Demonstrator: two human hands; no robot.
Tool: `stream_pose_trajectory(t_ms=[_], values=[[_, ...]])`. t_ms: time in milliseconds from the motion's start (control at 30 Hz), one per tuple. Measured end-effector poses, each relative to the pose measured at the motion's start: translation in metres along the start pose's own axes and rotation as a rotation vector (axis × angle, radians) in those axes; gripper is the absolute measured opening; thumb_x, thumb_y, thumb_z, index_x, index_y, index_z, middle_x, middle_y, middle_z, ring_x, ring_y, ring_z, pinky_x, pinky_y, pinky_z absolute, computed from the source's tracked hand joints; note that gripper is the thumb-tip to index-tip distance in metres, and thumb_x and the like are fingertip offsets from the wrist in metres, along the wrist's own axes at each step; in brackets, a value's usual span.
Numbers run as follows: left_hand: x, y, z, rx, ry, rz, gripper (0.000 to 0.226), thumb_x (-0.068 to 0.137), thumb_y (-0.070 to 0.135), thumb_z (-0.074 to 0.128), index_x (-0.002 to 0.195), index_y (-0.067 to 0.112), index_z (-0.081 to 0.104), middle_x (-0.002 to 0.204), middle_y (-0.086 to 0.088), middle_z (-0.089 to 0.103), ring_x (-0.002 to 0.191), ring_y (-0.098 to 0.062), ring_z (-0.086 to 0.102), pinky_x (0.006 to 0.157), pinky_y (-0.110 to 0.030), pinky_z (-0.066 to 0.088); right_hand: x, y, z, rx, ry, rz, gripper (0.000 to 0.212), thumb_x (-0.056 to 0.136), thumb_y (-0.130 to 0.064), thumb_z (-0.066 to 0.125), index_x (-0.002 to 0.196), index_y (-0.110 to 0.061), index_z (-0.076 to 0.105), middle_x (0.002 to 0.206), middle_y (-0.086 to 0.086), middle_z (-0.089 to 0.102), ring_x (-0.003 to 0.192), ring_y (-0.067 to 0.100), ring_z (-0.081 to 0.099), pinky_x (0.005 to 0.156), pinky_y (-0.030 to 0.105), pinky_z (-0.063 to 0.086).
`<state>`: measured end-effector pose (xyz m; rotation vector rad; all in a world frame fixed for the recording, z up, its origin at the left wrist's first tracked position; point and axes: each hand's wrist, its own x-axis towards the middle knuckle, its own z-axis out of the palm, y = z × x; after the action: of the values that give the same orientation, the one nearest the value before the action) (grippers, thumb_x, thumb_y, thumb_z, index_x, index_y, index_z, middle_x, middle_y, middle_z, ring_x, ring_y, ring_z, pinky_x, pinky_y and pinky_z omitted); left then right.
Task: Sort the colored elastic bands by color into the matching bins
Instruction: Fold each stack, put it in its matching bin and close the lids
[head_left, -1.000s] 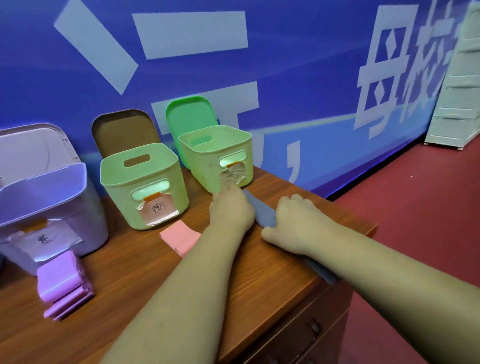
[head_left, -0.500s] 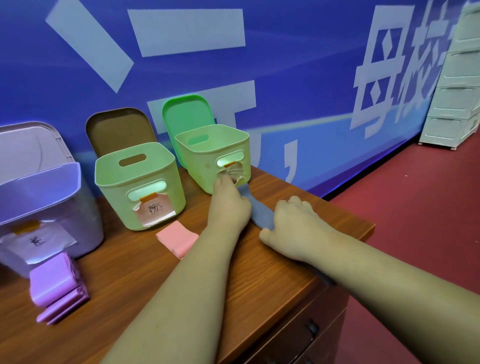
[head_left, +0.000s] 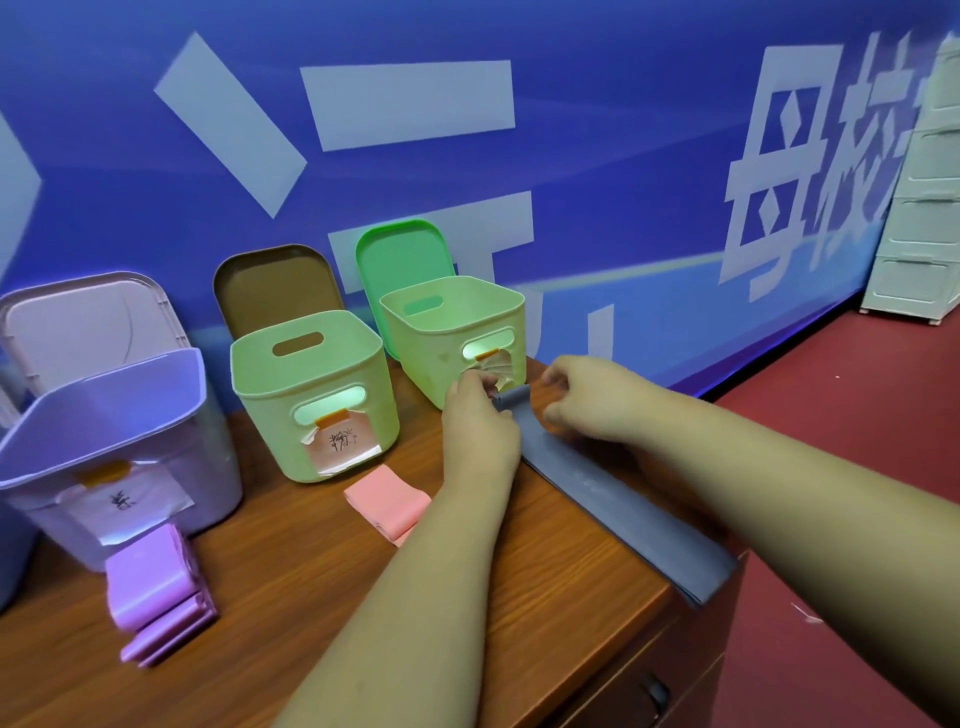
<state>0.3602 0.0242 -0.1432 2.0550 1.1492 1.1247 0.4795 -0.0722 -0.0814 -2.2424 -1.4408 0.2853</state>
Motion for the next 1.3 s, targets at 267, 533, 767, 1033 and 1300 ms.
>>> stream_pose_trajectory(t_ms=[267, 533, 767, 1033, 1300], values=[[0.004, -0.003, 0.0, 0.004, -0.018, 0.037, 0.046, 0.086, -0.002, 0.066, 0.128, 0.014, 0.059, 0.126, -0.004, 0.059, 0.111, -0.022, 0.061, 0.093, -0.03, 0.049, 0.043, -0.004, 0.011, 0.01, -0.065, -0.123, 0.024, 0.086, -0.01, 0.069, 0.107, -0.021, 0.074, 0.105, 0.001, 0.073, 0.099, 0.024, 0.068, 0.083, 0.034, 0.056], [0.0, -0.008, 0.006, -0.127, -0.097, -0.115, 0.054, 0.082, 0.016, 0.069, 0.133, 0.017, 0.052, 0.127, -0.003, 0.062, 0.109, -0.019, 0.063, 0.09, -0.034, 0.056, 0.047, -0.005, 0.012, 0.126, 0.039, -0.09, 0.014, 0.083, -0.011, 0.069, 0.088, -0.022, 0.076, 0.077, -0.004, 0.077, 0.08, 0.016, 0.073, 0.073, 0.033, 0.059], [-0.004, 0.0, -0.002, -0.221, -0.131, -0.202, 0.045, 0.083, 0.016, 0.069, 0.124, 0.021, 0.051, 0.107, 0.002, 0.067, 0.092, -0.015, 0.067, 0.065, -0.028, 0.052, 0.053, -0.007, 0.015, 0.21, 0.193, -0.123, 0.012, 0.083, -0.014, 0.07, 0.088, -0.024, 0.072, 0.091, -0.004, 0.073, 0.09, 0.017, 0.069, 0.077, 0.036, 0.06], [-0.003, -0.003, -0.005, -0.237, -0.06, -0.192, 0.03, 0.086, 0.007, 0.064, 0.112, 0.02, 0.059, 0.096, 0.003, 0.07, 0.089, -0.018, 0.068, 0.071, -0.033, 0.055, 0.043, -0.001, 0.005, 0.193, 0.248, -0.218, 0.017, 0.085, -0.014, 0.068, 0.092, -0.03, 0.071, 0.097, -0.011, 0.07, 0.092, 0.012, 0.064, 0.077, 0.03, 0.054], [-0.004, -0.008, -0.009, -0.178, -0.033, -0.147, 0.028, 0.081, 0.005, 0.073, 0.098, 0.026, 0.069, 0.1, 0.006, 0.071, 0.094, -0.014, 0.066, 0.081, -0.029, 0.053, 0.013, 0.02, 0.002, 0.029, 0.215, -0.33, 0.019, 0.086, -0.012, 0.066, 0.097, -0.028, 0.07, 0.096, -0.011, 0.061, 0.082, 0.001, 0.058, 0.065, 0.01, 0.037]])
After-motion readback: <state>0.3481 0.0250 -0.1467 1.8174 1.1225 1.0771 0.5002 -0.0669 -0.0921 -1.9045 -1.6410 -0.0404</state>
